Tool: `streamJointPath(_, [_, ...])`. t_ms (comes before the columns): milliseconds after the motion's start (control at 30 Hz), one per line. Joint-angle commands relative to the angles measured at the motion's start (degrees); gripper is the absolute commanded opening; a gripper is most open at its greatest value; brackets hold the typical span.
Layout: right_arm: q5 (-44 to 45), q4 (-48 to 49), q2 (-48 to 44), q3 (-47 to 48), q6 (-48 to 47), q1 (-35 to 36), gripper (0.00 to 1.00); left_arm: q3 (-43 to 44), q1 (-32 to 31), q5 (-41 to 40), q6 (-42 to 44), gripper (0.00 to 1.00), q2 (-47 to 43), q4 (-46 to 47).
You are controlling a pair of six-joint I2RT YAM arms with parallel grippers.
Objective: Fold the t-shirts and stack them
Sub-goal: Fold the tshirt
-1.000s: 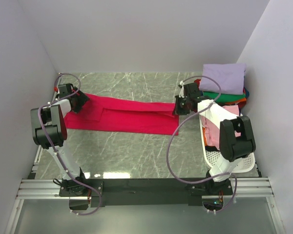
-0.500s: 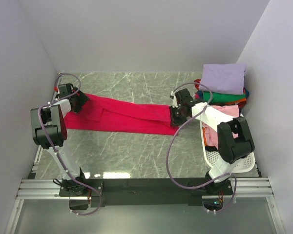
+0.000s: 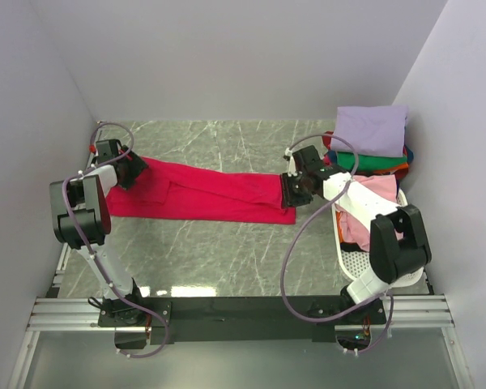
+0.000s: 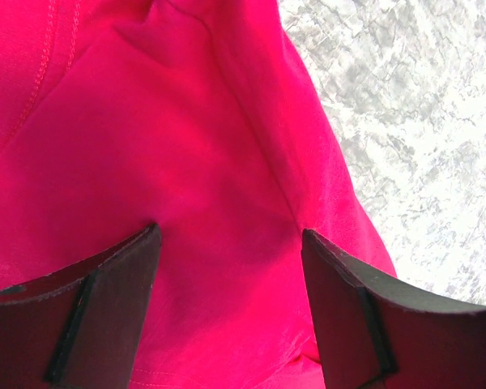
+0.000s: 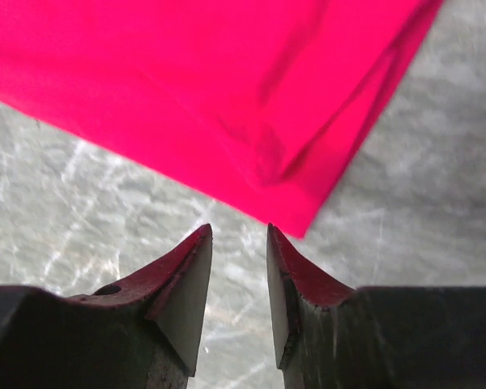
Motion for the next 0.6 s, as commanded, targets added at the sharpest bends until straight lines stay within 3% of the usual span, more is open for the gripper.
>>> streamJointPath(0, [-1.49, 5.60, 3.81, 3.72, 0.63, 0.26, 0.41, -0.76, 0.38, -0.51, 1.13, 0.77, -2.01, -1.61])
streamJointPath(300, [-2.02, 8.51, 12.69, 7.95, -3.32, 0.26, 0.42, -0.67, 0.38, 0.02, 1.31, 0.77, -1.65, -1.62])
streamJointPath(567, [-3.86, 8.78, 13.94, 6.46, -6.22, 0.26, 0.42, -0.40, 0.38, 0.37, 1.48, 0.77, -1.04, -1.44])
